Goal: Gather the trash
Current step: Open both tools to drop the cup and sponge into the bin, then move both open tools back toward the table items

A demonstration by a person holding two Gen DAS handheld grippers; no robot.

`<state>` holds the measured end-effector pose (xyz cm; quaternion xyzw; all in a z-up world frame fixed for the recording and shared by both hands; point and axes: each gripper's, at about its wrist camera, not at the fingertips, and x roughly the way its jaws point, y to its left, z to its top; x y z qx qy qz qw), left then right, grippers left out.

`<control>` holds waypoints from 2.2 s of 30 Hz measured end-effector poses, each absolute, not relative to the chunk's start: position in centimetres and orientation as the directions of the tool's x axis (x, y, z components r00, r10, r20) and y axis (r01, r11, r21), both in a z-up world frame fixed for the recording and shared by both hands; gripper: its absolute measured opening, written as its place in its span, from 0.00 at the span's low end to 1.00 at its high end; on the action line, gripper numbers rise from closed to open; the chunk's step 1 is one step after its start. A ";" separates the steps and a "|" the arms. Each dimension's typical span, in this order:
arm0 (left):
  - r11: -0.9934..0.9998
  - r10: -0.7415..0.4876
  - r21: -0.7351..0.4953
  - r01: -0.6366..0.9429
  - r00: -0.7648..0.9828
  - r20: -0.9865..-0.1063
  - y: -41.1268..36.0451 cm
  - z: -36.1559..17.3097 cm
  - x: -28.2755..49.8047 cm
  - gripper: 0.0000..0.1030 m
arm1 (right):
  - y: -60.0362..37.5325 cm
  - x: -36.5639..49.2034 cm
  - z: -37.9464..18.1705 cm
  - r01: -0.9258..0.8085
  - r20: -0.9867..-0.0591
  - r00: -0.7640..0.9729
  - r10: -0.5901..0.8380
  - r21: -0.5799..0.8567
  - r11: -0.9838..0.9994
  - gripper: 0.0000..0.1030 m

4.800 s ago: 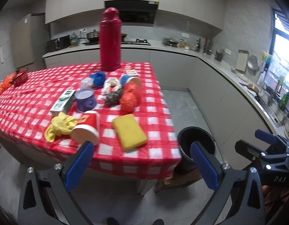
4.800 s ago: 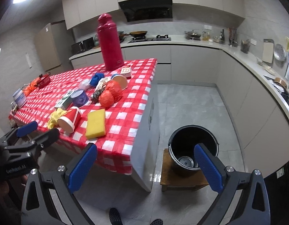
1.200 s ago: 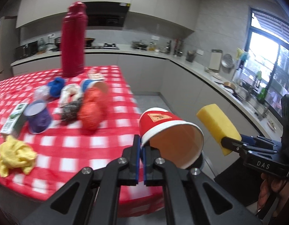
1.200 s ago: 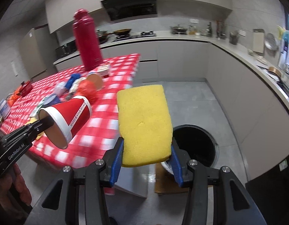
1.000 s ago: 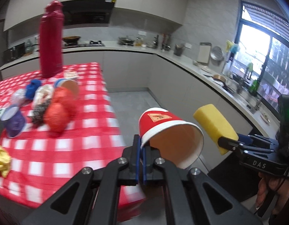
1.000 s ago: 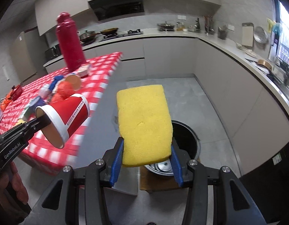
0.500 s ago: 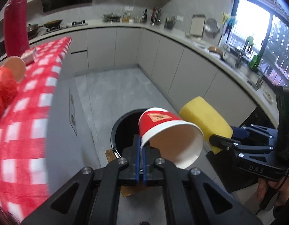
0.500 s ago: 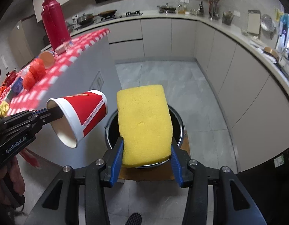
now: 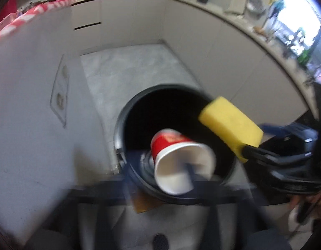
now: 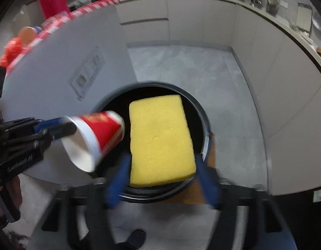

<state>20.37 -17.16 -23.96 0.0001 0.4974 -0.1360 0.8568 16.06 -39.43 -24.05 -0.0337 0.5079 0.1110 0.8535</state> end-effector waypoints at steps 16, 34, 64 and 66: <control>0.981 -0.147 -0.065 0.181 0.487 -0.861 -17.4 -22.4 17.5 0.88 | -44.2 14.6 -22.6 -0.083 -0.867 0.497 0.023 -0.020 0.996 1.00; 0.971 -0.206 -0.084 0.225 0.602 -0.772 -15.8 -10.7 14.2 0.89 | -41.7 9.8 -10.4 -0.054 -0.728 0.682 0.071 0.047 0.997 1.00; 0.993 0.016 -0.074 -0.090 0.735 -0.678 5.4 -5.6 7.3 0.89 | -19.8 6.7 -2.2 -0.292 -0.663 0.713 0.226 0.011 0.956 1.00; 0.989 0.050 -0.068 -0.130 0.737 -0.674 7.2 -5.6 6.6 0.89 | -18.2 6.5 -2.0 -0.321 -0.656 0.713 0.248 0.009 0.947 1.00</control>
